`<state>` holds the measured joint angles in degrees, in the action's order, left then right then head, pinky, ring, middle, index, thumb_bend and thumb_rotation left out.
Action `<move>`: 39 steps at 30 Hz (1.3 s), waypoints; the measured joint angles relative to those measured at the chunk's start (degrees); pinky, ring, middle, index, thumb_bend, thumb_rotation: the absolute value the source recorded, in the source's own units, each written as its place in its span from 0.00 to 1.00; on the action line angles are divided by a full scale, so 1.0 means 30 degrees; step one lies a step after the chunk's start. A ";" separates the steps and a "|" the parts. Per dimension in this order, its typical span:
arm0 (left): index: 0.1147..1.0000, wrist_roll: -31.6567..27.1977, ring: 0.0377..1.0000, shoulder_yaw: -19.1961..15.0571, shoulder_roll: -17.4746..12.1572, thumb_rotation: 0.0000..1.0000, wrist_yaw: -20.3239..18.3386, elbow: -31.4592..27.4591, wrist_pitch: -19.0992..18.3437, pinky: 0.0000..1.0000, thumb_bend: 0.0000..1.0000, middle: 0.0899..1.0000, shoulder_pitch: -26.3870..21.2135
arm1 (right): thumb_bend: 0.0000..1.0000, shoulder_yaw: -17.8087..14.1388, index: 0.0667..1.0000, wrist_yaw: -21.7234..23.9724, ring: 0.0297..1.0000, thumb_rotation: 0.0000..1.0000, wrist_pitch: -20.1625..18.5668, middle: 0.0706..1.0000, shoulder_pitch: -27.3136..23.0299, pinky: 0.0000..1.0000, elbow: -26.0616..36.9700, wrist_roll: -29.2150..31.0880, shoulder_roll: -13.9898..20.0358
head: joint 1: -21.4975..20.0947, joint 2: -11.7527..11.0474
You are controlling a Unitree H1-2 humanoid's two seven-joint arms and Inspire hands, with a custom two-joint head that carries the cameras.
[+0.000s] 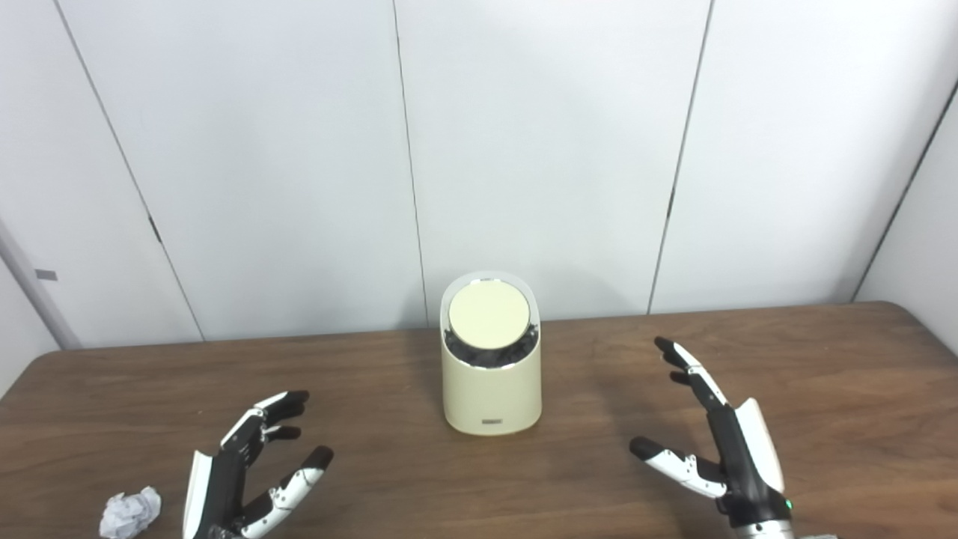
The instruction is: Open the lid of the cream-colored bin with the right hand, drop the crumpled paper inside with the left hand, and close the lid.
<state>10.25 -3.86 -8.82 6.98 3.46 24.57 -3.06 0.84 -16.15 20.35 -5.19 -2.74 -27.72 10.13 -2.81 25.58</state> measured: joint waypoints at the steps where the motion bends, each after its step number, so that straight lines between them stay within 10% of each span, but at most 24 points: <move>1: 0.70 0.0001 0.75 0.0003 -0.0001 0.43 0.0000 0.0005 0.0000 0.66 0.72 0.75 0.0000 | 0.76 0.0002 0.87 0.0000 0.87 0.79 0.0000 0.88 0.0000 0.80 0.0000 0.0003 0.0000 | 0.0000 0.0000; 39: 0.70 -0.0306 0.74 0.0006 -0.0049 0.42 -0.0008 0.0017 0.0000 0.65 0.71 0.75 -0.0002 | 0.82 -0.0415 0.86 0.0547 0.87 0.79 -0.1611 0.88 0.0094 0.80 0.0620 0.0308 -0.0153 | 0.0175 0.0000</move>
<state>9.34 -3.84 -8.97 6.95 3.51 24.58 -3.07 -0.40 -14.51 15.52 -4.91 -0.88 -26.80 9.67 -2.29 25.58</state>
